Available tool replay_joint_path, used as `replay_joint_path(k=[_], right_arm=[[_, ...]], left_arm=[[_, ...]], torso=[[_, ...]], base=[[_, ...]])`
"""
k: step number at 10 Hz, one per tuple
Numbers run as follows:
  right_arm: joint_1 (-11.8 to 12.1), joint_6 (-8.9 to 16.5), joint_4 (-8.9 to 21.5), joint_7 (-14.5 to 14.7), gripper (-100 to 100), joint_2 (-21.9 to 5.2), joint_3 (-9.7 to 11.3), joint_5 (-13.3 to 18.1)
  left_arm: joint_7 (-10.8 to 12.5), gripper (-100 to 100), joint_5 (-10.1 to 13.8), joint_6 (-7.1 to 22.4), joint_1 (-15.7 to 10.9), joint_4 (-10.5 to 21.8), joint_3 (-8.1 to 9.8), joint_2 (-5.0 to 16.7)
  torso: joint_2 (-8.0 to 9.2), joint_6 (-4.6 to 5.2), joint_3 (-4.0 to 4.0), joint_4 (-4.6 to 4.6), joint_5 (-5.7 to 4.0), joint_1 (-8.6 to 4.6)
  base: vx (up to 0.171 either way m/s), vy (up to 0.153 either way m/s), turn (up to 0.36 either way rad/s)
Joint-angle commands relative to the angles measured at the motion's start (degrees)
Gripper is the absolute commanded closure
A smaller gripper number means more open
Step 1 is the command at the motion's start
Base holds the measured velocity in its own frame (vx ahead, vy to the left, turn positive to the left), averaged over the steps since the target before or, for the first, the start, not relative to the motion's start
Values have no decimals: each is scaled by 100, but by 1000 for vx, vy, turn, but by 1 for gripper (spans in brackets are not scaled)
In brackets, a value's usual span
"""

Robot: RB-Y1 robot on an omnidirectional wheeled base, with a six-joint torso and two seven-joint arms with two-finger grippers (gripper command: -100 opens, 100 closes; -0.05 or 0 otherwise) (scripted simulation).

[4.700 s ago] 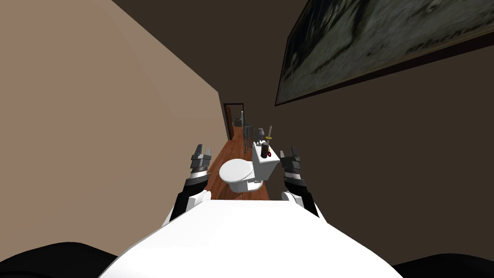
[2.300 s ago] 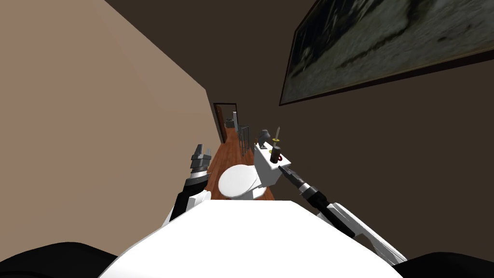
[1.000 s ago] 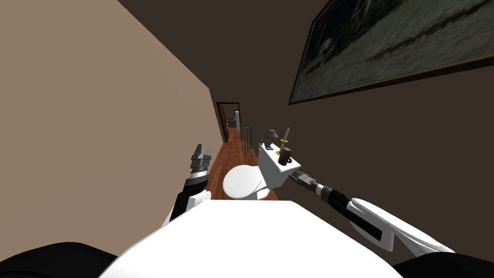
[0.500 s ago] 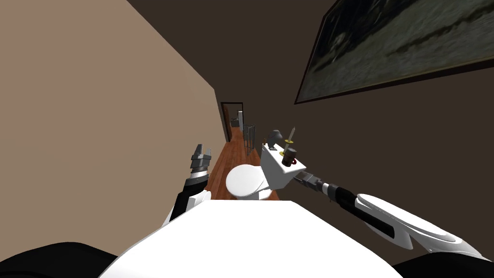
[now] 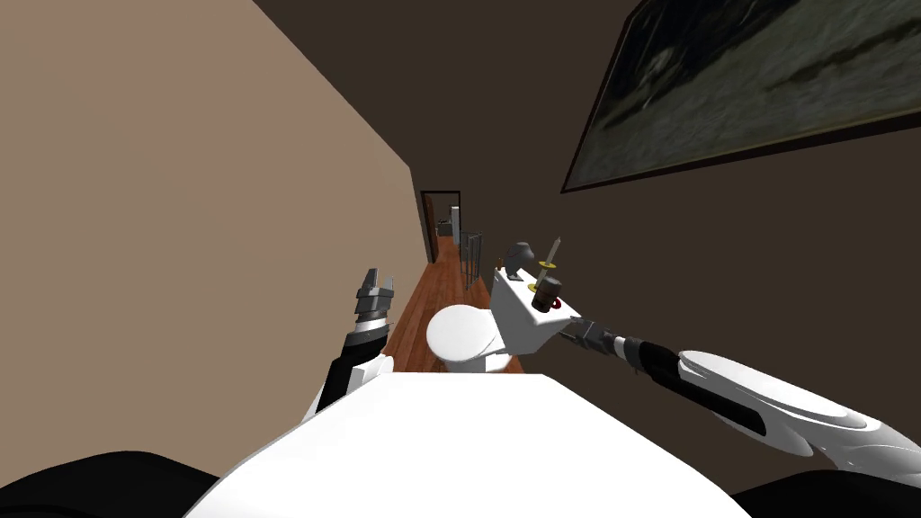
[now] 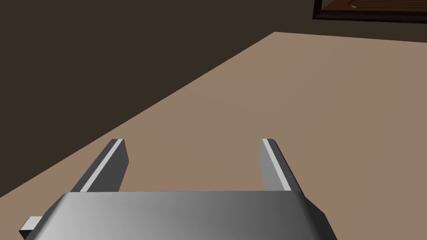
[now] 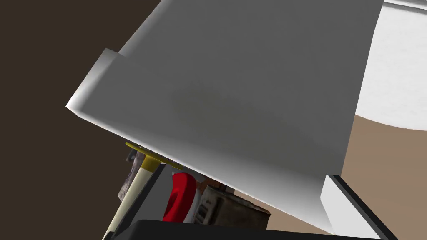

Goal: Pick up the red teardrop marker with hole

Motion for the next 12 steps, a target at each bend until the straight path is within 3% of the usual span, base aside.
replay_joint_path(k=[1,2,3,7,8,12], right_arm=[[-129,-147,286,142,-100,-286,49,132],[-177,-240,484,227,-100,-438,56,206],[-177,-240,484,227,-100,-517,56,206],[-365,-599,1104,540,-100,-1288,98,460],[-365,-599,1104,540,-100,-1298,98,460],[-503,-871,1521,770,-100,-1845,143,641]], left_arm=[[0,0,0,0,0,0,0,0],[0,0,0,0,-1,0,0,0],[0,0,0,0,-1,0,0,0],[0,0,0,0,0,0,0,0],[0,0,0,0,0,0,0,0],[0,0,0,0,0,0,0,0]], torso=[[0,0,0,0,0,0],[2,-4,1,0,-1,-1],[3,-4,2,1,-2,-4],[5,-1,3,1,-1,0],[10,-1,6,2,-1,2],[-3,2,-1,0,-2,3]], base=[[-56,0,301],[-65,-5,314],[-49,-9,59],[-65,7,222],[-52,1,74],[-41,15,171]])
